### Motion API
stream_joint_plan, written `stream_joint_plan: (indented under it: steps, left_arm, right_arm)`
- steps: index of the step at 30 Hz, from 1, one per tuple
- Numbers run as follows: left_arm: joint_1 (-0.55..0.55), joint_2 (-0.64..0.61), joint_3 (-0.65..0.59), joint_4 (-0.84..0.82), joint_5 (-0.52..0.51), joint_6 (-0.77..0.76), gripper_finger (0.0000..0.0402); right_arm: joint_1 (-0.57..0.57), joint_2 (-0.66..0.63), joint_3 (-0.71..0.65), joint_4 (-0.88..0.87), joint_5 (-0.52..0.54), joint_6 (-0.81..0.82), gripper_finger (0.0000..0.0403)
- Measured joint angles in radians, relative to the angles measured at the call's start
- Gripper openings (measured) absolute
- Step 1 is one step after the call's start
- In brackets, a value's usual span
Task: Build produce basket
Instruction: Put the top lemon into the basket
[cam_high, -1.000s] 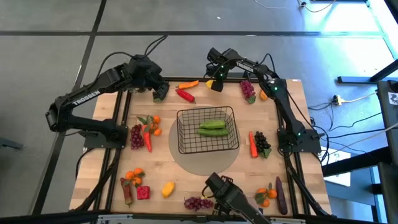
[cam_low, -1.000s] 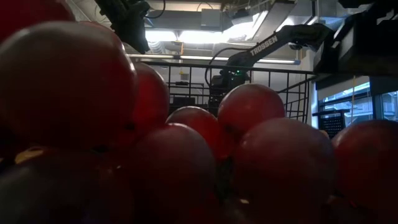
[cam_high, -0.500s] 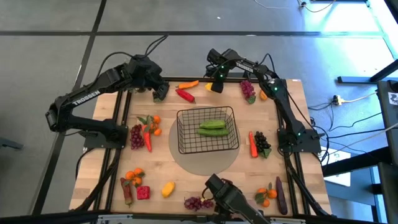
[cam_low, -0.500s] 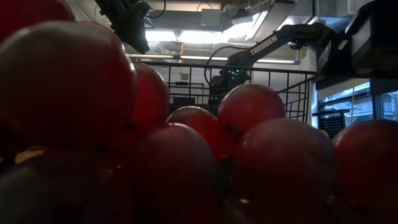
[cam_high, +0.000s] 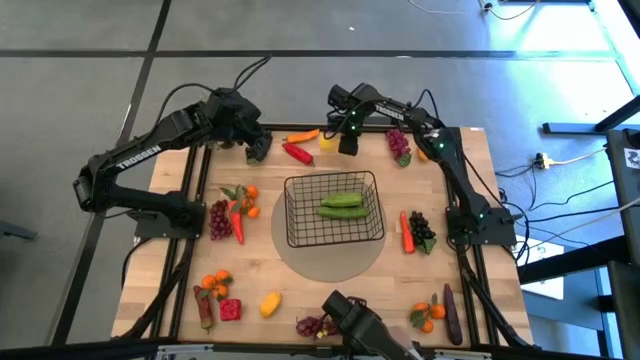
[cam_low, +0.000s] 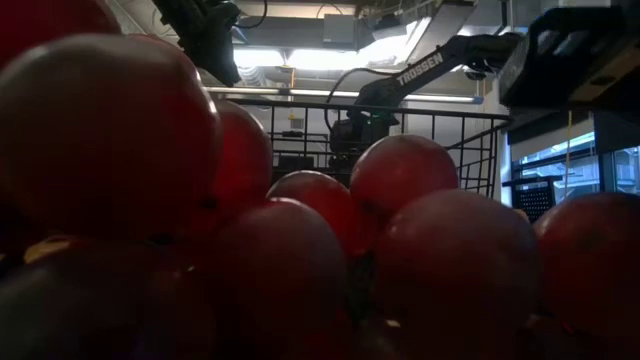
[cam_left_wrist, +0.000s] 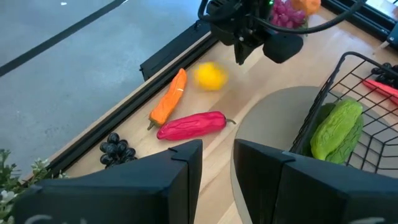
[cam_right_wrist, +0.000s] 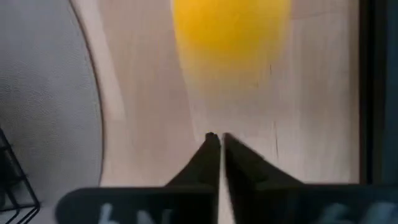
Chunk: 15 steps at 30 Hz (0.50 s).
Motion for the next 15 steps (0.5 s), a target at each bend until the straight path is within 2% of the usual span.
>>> stream_joint_plan:
  steps: [10,15]
  left_arm:
    - [0.0,0.0,0.0,-0.001,0.0,0.026,0.0081]
    - [0.0,0.0,0.0,-0.001,0.0,0.026,0.0081]
  right_arm:
    - [0.029,-0.001,0.0,0.0,0.001,-0.01,0.0]
    - [0.029,-0.001,0.004,-0.002,0.001,0.012,0.0019]
